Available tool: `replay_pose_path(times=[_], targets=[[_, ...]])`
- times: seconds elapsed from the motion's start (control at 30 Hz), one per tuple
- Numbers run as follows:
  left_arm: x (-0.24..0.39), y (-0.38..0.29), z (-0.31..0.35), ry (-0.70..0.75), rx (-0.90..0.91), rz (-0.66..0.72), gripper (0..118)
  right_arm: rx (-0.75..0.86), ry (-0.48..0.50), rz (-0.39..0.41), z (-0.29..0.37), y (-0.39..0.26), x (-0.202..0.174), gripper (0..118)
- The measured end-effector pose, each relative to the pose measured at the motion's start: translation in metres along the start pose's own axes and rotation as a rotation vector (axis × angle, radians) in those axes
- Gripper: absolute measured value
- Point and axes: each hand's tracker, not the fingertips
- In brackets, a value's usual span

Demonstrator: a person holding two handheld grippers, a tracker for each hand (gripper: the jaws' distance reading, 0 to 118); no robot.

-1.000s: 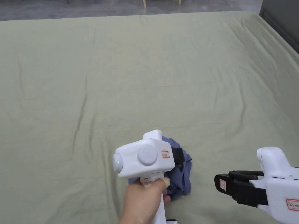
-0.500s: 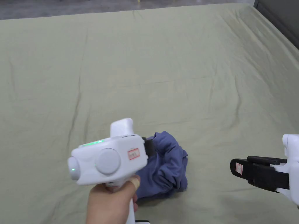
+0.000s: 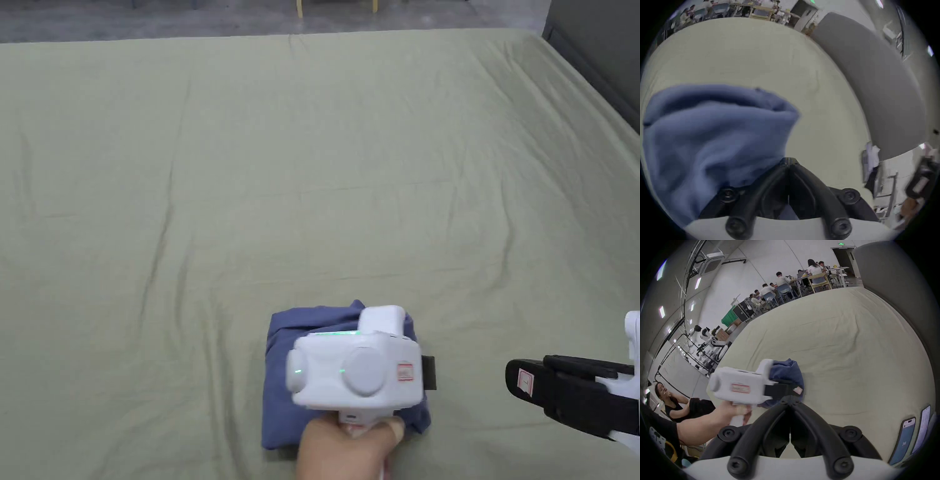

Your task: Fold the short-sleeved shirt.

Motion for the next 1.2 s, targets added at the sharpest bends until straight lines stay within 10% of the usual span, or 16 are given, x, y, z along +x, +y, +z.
replay_pose_path(times=[0.3,0.5,0.63,0.8,0.83,0.9,1.2], targets=[[-0.120,0.000,0.154,0.109,0.184,0.150,0,-0.128,0.176,0.027,-0.110,0.016,-0.008,2],[-0.163,-0.017,0.154,0.035,0.153,0.270,0,-0.320,0.024,0.011,-0.190,0.003,0.024,2],[-0.162,-0.020,0.136,-0.021,0.132,0.261,0,-0.313,0.092,-0.109,-0.192,0.003,0.043,2],[-0.158,-0.019,0.116,-0.139,0.122,0.219,0,-0.314,0.068,-0.063,-0.190,0.004,0.041,2],[-0.159,-0.017,0.113,-0.175,0.109,0.229,22,-0.314,0.069,-0.074,-0.191,0.003,0.043,2],[-0.164,-0.016,0.105,-0.288,0.106,0.281,118,-0.310,0.074,-0.094,-0.192,0.001,0.045,2],[-0.149,-0.006,0.053,-0.131,-0.034,0.150,109,-0.292,0.100,-0.143,-0.192,-0.005,0.055,2]])
